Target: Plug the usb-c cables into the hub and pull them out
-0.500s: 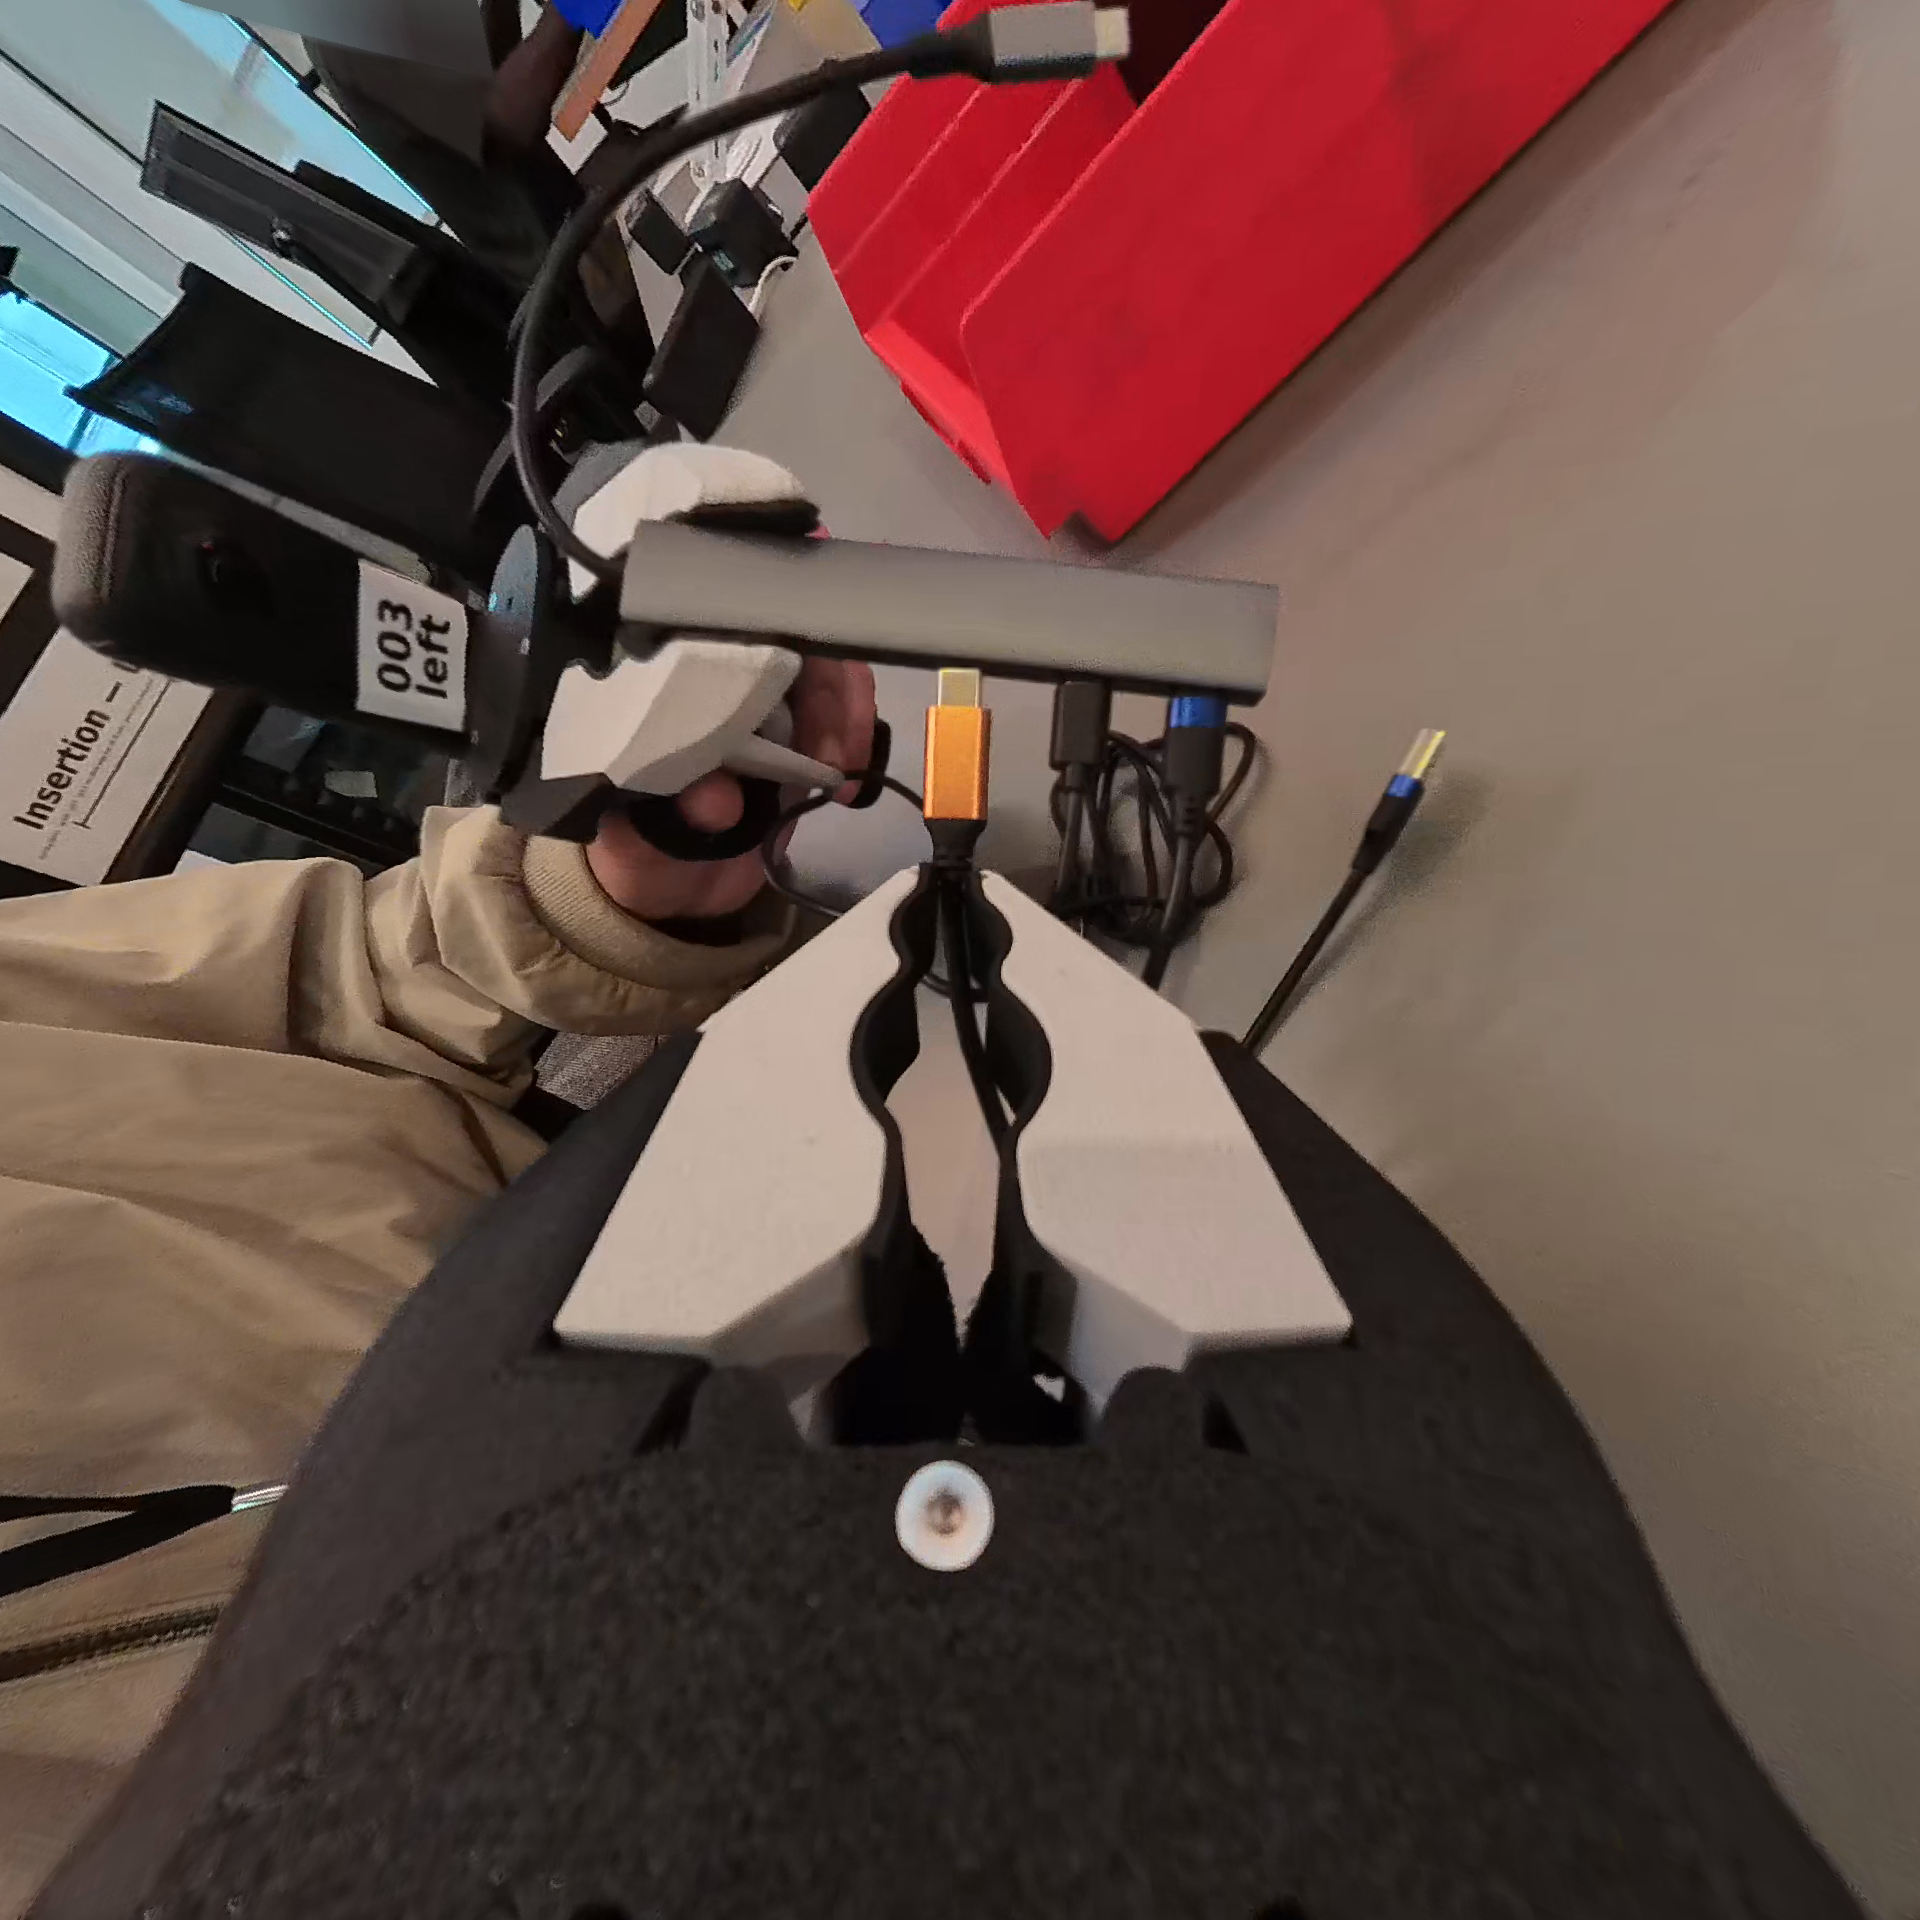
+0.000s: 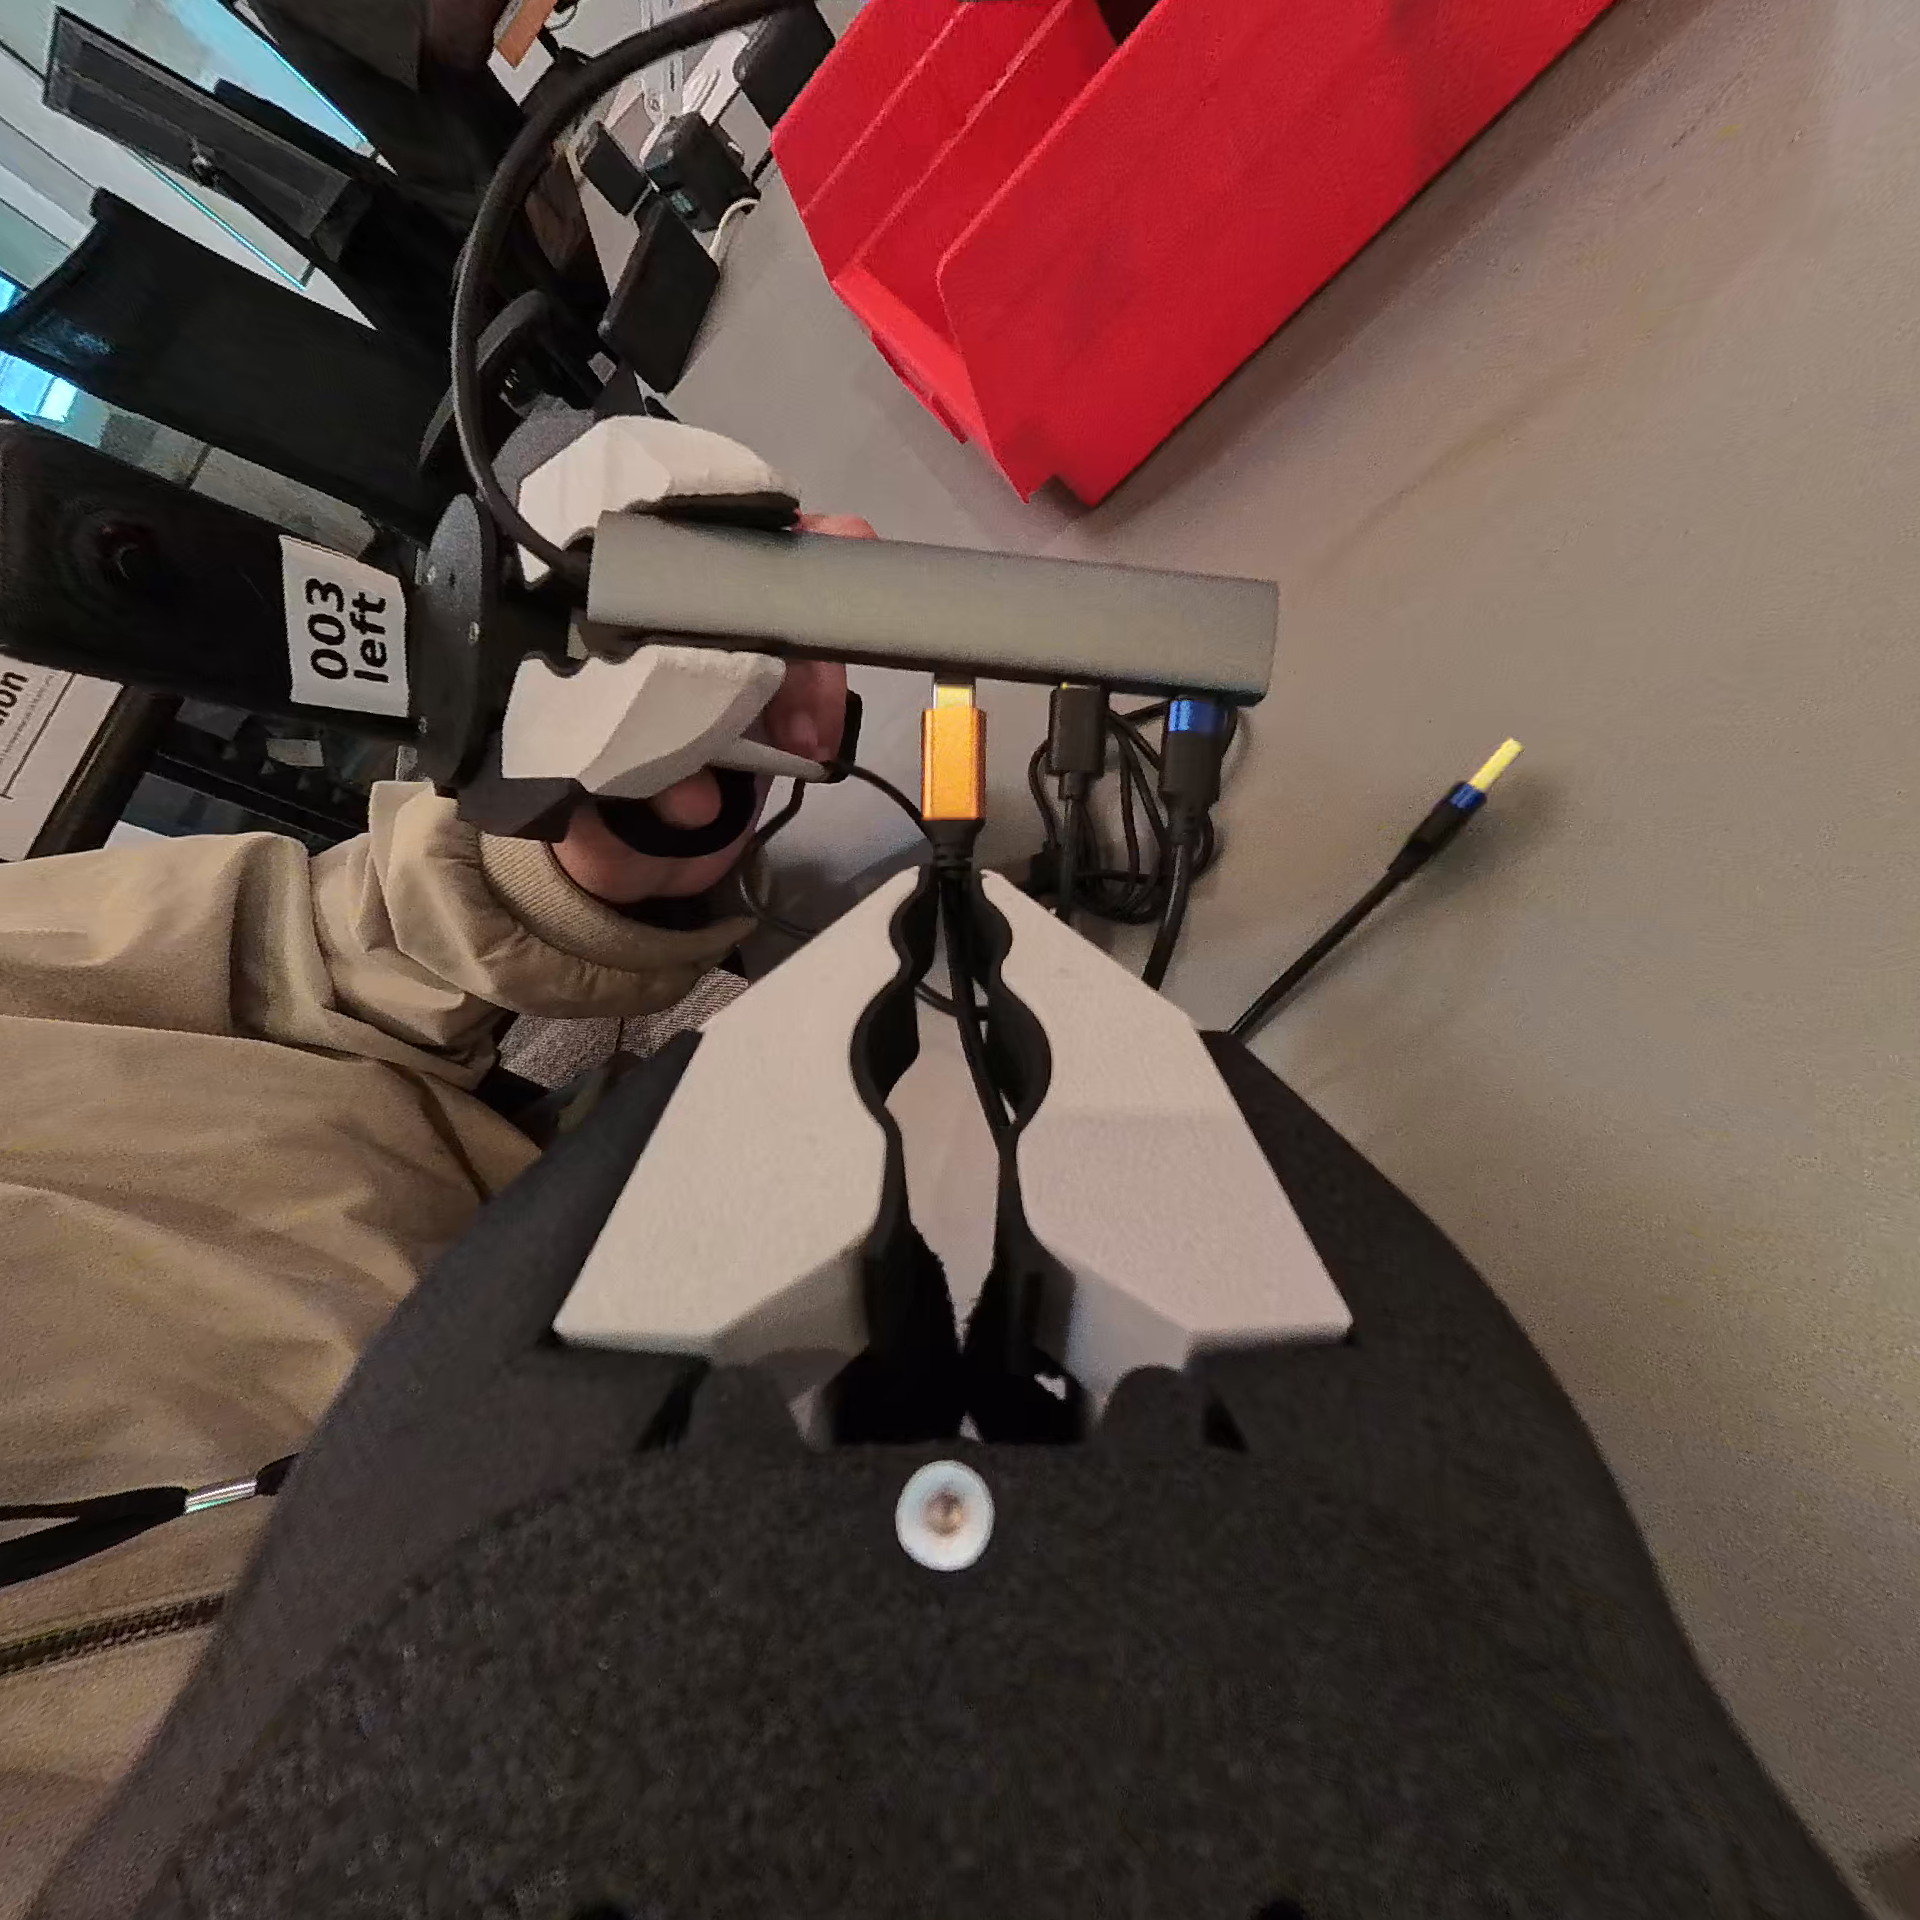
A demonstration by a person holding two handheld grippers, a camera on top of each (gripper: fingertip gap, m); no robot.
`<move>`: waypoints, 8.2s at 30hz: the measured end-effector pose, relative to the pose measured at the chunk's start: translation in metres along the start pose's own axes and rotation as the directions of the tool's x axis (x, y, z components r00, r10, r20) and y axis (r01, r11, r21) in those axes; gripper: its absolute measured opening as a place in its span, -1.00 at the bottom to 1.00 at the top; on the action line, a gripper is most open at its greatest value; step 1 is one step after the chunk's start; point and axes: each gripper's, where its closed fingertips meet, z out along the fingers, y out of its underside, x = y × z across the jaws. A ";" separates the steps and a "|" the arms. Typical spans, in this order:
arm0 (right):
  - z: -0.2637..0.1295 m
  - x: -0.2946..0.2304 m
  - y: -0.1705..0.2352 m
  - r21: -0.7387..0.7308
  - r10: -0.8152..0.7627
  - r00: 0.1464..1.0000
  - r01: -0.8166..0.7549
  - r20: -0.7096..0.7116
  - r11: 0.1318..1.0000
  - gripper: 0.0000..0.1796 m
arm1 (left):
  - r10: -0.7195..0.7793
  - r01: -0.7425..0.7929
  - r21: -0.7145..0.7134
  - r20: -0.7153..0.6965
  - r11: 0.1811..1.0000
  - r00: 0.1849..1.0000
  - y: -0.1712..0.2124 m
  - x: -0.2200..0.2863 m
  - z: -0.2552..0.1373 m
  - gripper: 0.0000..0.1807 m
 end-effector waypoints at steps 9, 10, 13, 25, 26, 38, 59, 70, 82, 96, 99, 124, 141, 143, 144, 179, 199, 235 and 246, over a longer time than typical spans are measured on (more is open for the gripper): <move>-0.002 0.002 -0.001 0.008 0.014 1.000 -0.014 0.015 1.000 -0.95 | -0.012 0.012 0.001 -0.005 1.000 1.000 0.001 -0.001 -0.001 -0.74; -0.001 0.002 -0.001 0.004 0.015 1.000 -0.015 0.017 1.000 -0.95 | -0.012 0.012 0.001 -0.006 1.000 1.000 0.001 0.000 -0.001 -0.74; -0.001 0.003 -0.001 0.012 0.022 1.000 -0.022 0.020 1.000 -0.95 | -0.015 0.015 0.001 -0.016 1.000 1.000 0.001 0.001 0.000 -0.74; -0.004 0.006 -0.017 0.156 0.010 1.000 -0.008 -0.017 0.988 -0.95 | -0.193 0.195 -0.021 0.056 0.981 0.980 0.010 -0.009 0.001 -0.74; -0.003 0.006 -0.019 0.183 -0.005 0.999 0.012 -0.038 0.983 -0.95 | -0.254 0.256 -0.022 0.073 0.966 0.964 0.013 -0.011 0.002 -0.74; 0.005 0.012 -0.024 0.394 0.037 0.985 0.033 -0.169 0.918 -0.95 | -0.419 0.428 -0.040 0.140 0.903 0.897 0.026 -0.017 0.000 -0.72; 0.016 -0.005 -0.025 0.426 0.011 0.999 0.008 -0.042 0.905 -0.87 | -0.155 0.154 0.021 0.060 0.988 0.986 -0.005 -0.007 -0.005 -0.74; 0.013 -0.010 -0.024 0.414 -0.099 0.989 0.134 -0.105 0.900 -0.87 | -0.033 0.032 0.014 0.066 0.999 0.997 -0.005 -0.002 -0.006 -0.74; 0.012 -0.018 -0.027 0.429 -0.129 0.982 0.177 -0.139 0.886 -0.87 | -0.228 0.229 -0.036 0.026 0.973 0.973 0.008 -0.002 -0.001 -0.73; 0.011 -0.024 -0.031 0.486 -0.124 0.986 0.164 -0.114 0.858 -0.86 | -0.039 0.039 0.014 0.009 0.999 0.999 -0.004 -0.001 -0.002 -0.74; -0.002 -0.038 -0.035 0.485 -0.170 0.984 0.124 0.052 0.866 -0.77 | -0.051 0.056 0.104 -0.052 0.993 0.997 -0.014 -0.007 -0.008 -0.75; -0.021 -0.031 -0.074 0.209 0.095 0.678 -0.352 0.728 0.912 -0.91 | -0.324 0.419 0.297 -0.318 0.858 0.891 -0.029 -0.027 -0.018 -0.66; -0.174 -0.017 -0.223 0.577 -0.158 0.938 -0.052 0.308 0.815 -0.90 | -0.377 0.386 0.122 -0.090 0.914 0.922 0.009 -0.047 -0.022 -0.75; -0.200 -0.020 -0.249 0.598 -0.195 0.948 0.006 0.252 0.802 -0.90 | -0.382 0.390 0.116 -0.086 0.913 0.920 0.011 -0.048 -0.023 -0.77; -0.213 -0.022 -0.261 0.611 -0.215 0.951 0.035 0.222 0.791 -0.91 | -0.389 0.397 0.114 -0.086 0.911 0.917 0.012 -0.049 -0.024 -0.78; -0.320 0.172 -0.219 0.526 -0.015 0.988 0.096 -0.155 0.845 -0.90 | -0.333 0.339 0.053 -0.101 0.939 0.938 0.022 -0.036 -0.029 -0.85; -0.276 0.355 -0.080 -0.232 0.037 0.851 -0.185 -0.524 0.955 -0.78 | -0.297 0.303 0.036 -0.119 0.952 0.948 0.022 -0.027 -0.025 -0.86; -0.245 0.114 0.059 0.575 0.268 0.631 0.350 -0.728 0.739 -0.54 | -0.463 0.569 -0.308 0.354 0.762 0.812 0.031 -0.121 -0.063 -0.72; -0.263 0.106 0.068 0.672 0.322 0.696 0.309 -0.642 0.673 -0.55 | -0.390 0.855 -0.505 0.769 0.116 0.507 0.130 -0.313 -0.014 -0.47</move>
